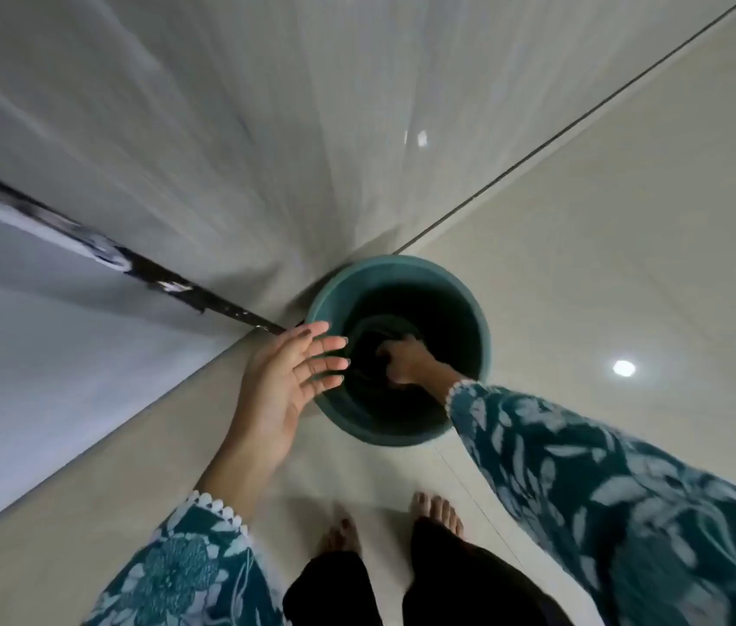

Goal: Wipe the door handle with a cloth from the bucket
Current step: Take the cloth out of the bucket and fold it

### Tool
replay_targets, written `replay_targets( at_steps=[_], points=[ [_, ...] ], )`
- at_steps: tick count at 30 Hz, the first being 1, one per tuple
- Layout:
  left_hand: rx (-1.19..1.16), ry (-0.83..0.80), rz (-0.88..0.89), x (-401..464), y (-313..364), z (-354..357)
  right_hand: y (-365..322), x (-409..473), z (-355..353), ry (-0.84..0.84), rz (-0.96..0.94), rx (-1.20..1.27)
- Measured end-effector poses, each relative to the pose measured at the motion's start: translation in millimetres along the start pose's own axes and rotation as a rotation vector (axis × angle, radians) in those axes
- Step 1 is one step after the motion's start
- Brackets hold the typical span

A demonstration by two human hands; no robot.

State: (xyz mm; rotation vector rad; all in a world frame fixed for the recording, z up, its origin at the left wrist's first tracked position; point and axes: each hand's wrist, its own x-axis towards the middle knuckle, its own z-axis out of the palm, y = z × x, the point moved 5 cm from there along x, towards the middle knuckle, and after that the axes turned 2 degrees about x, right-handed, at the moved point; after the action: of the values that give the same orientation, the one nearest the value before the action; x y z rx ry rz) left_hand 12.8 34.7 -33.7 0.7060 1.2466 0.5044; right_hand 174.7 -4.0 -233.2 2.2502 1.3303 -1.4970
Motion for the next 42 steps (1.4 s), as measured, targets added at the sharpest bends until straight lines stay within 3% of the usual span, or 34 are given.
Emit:
replay_targets(
  at_steps=[5,8,13,18,24,27,30,32,34,37,42],
  points=[
    [0.010,-0.042,0.146,57.8,-30.8,-12.9,1.4,75.8,15.3,-0.110,0.003,-0.124],
    [0.007,-0.028,0.171,67.0,-33.8,-20.3,4.6,78.9,20.5,-0.034,0.013,-0.161],
    [-0.009,0.006,0.076,18.5,-6.2,-21.8,-11.0,29.4,3.3,-0.156,-0.021,-0.138],
    [0.020,0.019,-0.017,-80.1,72.8,-3.1,-61.4,-152.3,-85.6,-0.042,-0.079,0.102],
    [0.154,0.125,-0.068,-211.9,186.0,1.0,-153.8,-392.7,-209.1,0.208,-0.321,0.349],
    [0.086,0.136,-0.223,-277.7,213.3,1.7,-203.8,-486.4,-247.9,0.151,-0.468,0.512],
    [-0.209,0.002,-0.337,-335.0,227.1,6.8,-245.3,-556.4,-264.9,0.047,-0.643,0.621],
    [-0.457,-0.113,-0.250,-360.5,245.7,0.4,-266.1,-588.5,-265.3,-0.022,-0.747,0.645],
    [-0.548,-0.133,-0.099,-389.2,267.3,-18.6,-281.8,-610.5,-257.7,-0.080,-0.830,0.621],
    [-0.466,-0.005,0.220,-433.7,297.2,-58.7,-307.1,-626.4,-245.1,-0.112,-0.902,0.527],
    [-0.234,0.262,0.490,-509.1,311.6,-130.5,-376.8,-644.2,-211.5,-0.050,-0.941,0.424]
  ],
)
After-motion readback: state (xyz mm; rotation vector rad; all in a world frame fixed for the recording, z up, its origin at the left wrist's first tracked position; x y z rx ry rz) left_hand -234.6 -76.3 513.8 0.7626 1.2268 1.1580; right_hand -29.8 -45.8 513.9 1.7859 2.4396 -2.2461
